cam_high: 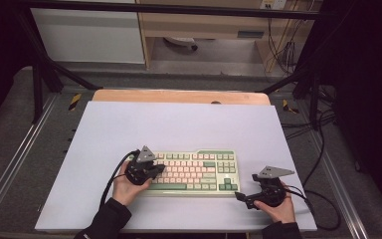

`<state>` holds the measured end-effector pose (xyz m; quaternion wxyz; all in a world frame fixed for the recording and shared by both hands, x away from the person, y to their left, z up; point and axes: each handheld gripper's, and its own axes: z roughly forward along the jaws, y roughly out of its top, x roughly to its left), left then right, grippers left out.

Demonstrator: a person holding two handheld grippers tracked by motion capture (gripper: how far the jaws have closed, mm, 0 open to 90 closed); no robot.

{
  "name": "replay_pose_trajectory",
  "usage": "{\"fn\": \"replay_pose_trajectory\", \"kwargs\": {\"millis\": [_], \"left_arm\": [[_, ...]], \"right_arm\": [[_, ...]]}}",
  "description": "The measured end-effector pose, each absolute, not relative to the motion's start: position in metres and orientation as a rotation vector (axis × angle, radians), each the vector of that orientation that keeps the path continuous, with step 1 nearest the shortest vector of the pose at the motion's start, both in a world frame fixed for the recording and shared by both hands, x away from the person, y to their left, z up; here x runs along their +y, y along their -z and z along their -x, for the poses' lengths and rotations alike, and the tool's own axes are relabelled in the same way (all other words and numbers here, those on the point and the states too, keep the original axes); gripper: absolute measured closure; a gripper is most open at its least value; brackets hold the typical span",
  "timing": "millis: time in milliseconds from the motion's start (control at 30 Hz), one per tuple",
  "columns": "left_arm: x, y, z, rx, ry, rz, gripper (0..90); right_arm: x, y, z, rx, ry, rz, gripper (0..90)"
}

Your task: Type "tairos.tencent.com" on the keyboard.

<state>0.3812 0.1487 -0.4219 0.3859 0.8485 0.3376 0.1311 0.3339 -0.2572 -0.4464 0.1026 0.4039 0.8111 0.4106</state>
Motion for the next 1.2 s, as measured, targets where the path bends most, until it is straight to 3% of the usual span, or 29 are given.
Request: {"fn": "replay_pose_trajectory", "kwargs": {"millis": [733, 1200], "left_arm": [[0.186, 0.408, -0.366, 0.879, -0.365, -2.119, 89.9], [0.211, 0.419, -0.362, 0.939, -0.375, -2.124, 89.9]], "right_arm": [[-0.257, 0.447, -0.334, 2.397, -1.205, -1.188, 0.9], [-0.257, 0.447, -0.334, 2.401, -1.201, -1.196, 0.7]]}}
